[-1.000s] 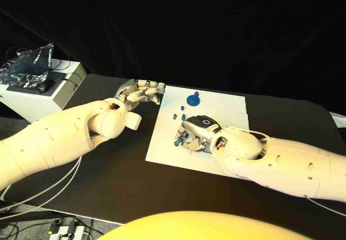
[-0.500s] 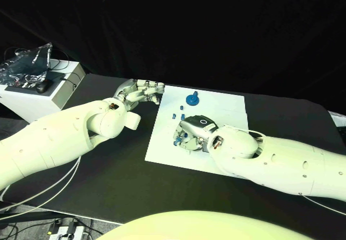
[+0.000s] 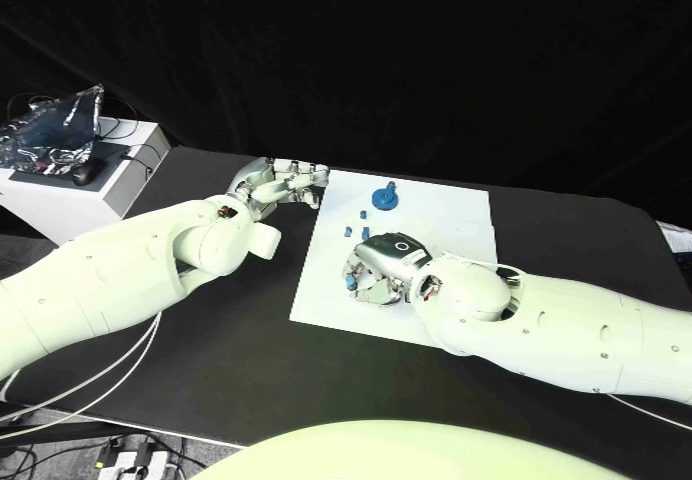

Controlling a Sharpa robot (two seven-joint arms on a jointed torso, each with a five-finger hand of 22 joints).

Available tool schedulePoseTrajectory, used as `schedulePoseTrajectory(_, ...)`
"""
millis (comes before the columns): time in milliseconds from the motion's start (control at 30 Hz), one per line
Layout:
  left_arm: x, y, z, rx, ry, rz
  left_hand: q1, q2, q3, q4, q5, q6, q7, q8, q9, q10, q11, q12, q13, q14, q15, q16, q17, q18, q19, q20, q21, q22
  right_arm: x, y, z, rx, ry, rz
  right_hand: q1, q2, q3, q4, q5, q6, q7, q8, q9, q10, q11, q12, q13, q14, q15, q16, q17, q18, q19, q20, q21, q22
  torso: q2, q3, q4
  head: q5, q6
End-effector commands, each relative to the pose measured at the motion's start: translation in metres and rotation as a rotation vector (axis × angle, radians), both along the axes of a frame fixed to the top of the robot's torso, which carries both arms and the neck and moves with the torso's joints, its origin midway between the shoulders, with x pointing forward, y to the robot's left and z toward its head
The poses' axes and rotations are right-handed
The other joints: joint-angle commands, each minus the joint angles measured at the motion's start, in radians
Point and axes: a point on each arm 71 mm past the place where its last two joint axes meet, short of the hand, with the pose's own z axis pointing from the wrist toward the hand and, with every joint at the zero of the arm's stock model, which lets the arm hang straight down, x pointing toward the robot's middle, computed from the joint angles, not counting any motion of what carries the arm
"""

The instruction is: Assemble the parts on the task board

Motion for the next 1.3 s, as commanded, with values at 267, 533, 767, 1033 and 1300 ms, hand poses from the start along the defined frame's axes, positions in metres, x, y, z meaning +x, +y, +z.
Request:
schedulePoseTrajectory(267, -0.001, -0.002, 0.001, -0.003, 0.0, -0.023, 0.002, 0.009, -0.006, 0.0, -0.004, -0.008, 0.0, 0.004, 0.001, -0.008, 0.001, 0.005, -0.001, 0.008, 0.003, -0.001, 0.001, 0.017, 0.016, 0.0, 0.0, 0.005, -0.003, -0.006, 0.007, 0.077, -0.088, -0.034, 0.074, -0.068, -0.132, 0.114, 0.013, -0.143, -0.01, 0.0, -0.001, -0.151, 0.03, 0.015, 0.001, 0.001, 0.023, -0.076, -0.036, 0.041, -0.03, 0.018, -0.205, 0.033, 0.0, 0.0013, -0.0006, -0.003, 0.0)
schedulePoseTrajectory(533, -0.001, -0.001, 0.0, -0.002, 0.001, -0.023, 0.001, 0.008, -0.009, 0.001, -0.004, -0.008, 0.0, 0.004, 0.001, -0.009, 0.001, 0.004, -0.001, 0.003, 0.004, -0.004, 0.0, 0.016, 0.012, 0.001, -0.003, 0.006, -0.004, -0.022, 0.018, 0.195, -0.112, -0.081, 0.154, -0.129, -0.223, 0.32, 0.036, -0.36, -0.021, -0.012, -0.013, -0.2, 0.039, 0.028, -0.001, 0.016, 0.026, -0.136, -0.041, 0.051, -0.005, 0.022, -0.386, 0.018, -0.001, 0.0017, -0.0015, -0.011, 0.009)
schedulePoseTrajectory(767, 0.0, -0.001, 0.0, -0.001, 0.004, -0.025, 0.0, 0.008, -0.01, 0.002, -0.004, -0.008, 0.0, 0.004, 0.001, -0.009, 0.001, 0.004, -0.001, 0.002, 0.004, -0.005, -0.001, 0.016, 0.01, 0.002, -0.006, 0.005, 0.009, -0.066, 0.032, 0.338, 0.057, -0.251, 0.124, -0.023, -0.115, 0.177, 0.02, -0.12, 0.055, 0.012, -0.001, 0.015, 0.005, 0.067, -0.003, 0.028, 0.005, -0.081, -0.006, 0.022, 0.037, 0.006, -0.221, 0.066, -0.002, 0.0002, -0.0042, -0.029, 0.026)
schedulePoseTrajectory(1033, -0.006, 0.005, -0.008, 0.0, 0.018, -0.023, -0.001, 0.008, -0.013, 0.003, -0.004, -0.008, 0.0, 0.005, 0.001, -0.008, 0.001, 0.005, -0.001, 0.001, 0.004, -0.009, -0.003, 0.015, 0.009, 0.003, -0.011, 0.003, 0.02, -0.144, 0.043, 0.325, 0.233, -0.506, -0.024, 0.048, -0.179, 0.094, 0.099, 0.015, -0.039, 0.131, 0.077, 0.123, -0.104, 0.532, 0.457, 0.024, -0.061, -0.031, 0.039, -0.04, 0.039, -0.065, -0.065, 0.084, -0.01, 0.0014, -0.0123, -0.078, 0.042)
schedulePoseTrajectory(1300, -0.011, 0.007, -0.014, -0.015, 0.023, -0.045, -0.002, 0.005, -0.016, 0.002, -0.004, -0.009, -0.002, 0.004, 0.001, -0.009, 0.001, 0.005, -0.001, -0.002, 0.005, -0.012, -0.004, 0.014, 0.007, 0.004, -0.015, 0.001, 0.011, -0.187, 0.035, 0.169, 0.461, -0.65, -0.171, 0.084, -0.342, 0.196, 0.168, -0.013, -0.067, 0.186, 0.32, 0.103, -0.116, 0.806, 0.96, -0.003, -0.069, 0.15, 0.216, -0.052, 0.07, -0.072, 0.228, 0.129, -0.02, 0.0004, -0.0186, -0.161, 0.045)
